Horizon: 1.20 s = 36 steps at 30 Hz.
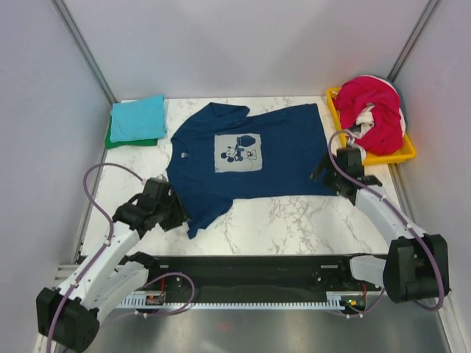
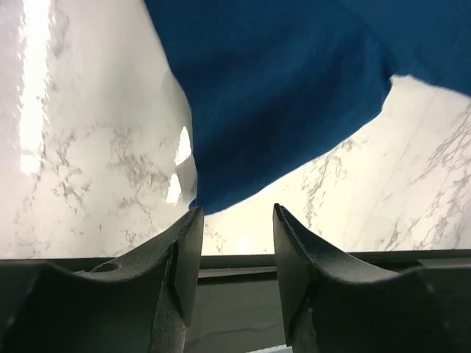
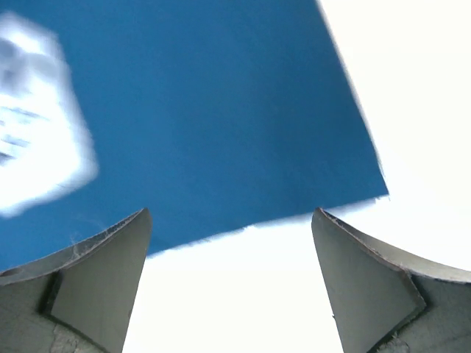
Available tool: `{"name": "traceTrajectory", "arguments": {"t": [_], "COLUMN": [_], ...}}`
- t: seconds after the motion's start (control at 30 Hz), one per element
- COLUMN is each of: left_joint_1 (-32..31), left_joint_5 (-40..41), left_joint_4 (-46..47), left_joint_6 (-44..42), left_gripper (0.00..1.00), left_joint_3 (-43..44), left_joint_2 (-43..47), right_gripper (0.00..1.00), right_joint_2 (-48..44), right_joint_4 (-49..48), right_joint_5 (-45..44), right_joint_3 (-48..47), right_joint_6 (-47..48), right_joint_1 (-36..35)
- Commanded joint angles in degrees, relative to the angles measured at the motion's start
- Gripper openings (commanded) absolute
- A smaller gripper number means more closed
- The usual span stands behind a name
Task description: Fold and stack the t-shirts
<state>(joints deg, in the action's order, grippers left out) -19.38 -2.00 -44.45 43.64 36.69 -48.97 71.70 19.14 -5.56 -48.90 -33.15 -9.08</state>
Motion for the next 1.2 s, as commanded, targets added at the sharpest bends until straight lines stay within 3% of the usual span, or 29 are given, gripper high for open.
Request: {"name": "traceTrajectory", "arguments": {"t": [0.0, 0.2, 0.53, 0.7, 0.8, 0.9, 0.93, 1.03, 1.17], "left_joint_1": [-4.9, -7.6, -8.2, -8.3, -8.3, -8.3, -8.3, -8.3, -8.3], "left_joint_5": [1.0, 2.9, 5.9, 6.2, 7.9, 9.1, 9.5, 8.2, 4.5], "left_joint_4": [0.2, 4.0, 10.9, 16.5, 18.2, 20.4, 20.6, 20.7, 15.9], "left_joint_6": [9.7, 15.5, 15.4, 13.9, 12.6, 11.2, 10.9, 9.3, 11.5], "left_gripper": [0.50, 0.50, 0.54, 0.51, 0.47, 0.33, 0.21, 0.02, 0.02], "left_joint_3": [-3.3, -11.0, -15.1, -17.4, -17.2, -16.7, -16.4, -13.3, -5.2], "left_joint_2": [3.5, 6.9, 2.4, 2.1, 0.9, 1.3, 1.3, 1.9, 6.8], "right_gripper": [0.98, 0.98, 0.98, 0.98, 0.98, 0.98, 0.98, 0.98, 0.98], "right_joint_2": [-6.5, -11.5, -6.0, -2.8, -1.2, 0.8, 1.2, 2.5, 2.0], "right_joint_4": [-0.6, 0.3, -2.9, -5.2, -7.2, -8.6, -8.9, -9.9, -11.0], "right_joint_5": [7.0, 9.6, 11.8, 12.2, 12.4, 12.9, 13.0, 12.6, 11.2], "right_joint_3": [10.5, 16.6, 16.5, 16.7, 17.4, 17.4, 17.4, 17.3, 17.9], "right_joint_6": [-6.8, -6.8, -6.3, -5.8, -5.9, -6.4, -6.5, -7.0, -8.2], "right_joint_1": [4.7, 7.6, 11.3, 12.6, 13.0, 13.2, 13.1, 13.6, 14.5]}}
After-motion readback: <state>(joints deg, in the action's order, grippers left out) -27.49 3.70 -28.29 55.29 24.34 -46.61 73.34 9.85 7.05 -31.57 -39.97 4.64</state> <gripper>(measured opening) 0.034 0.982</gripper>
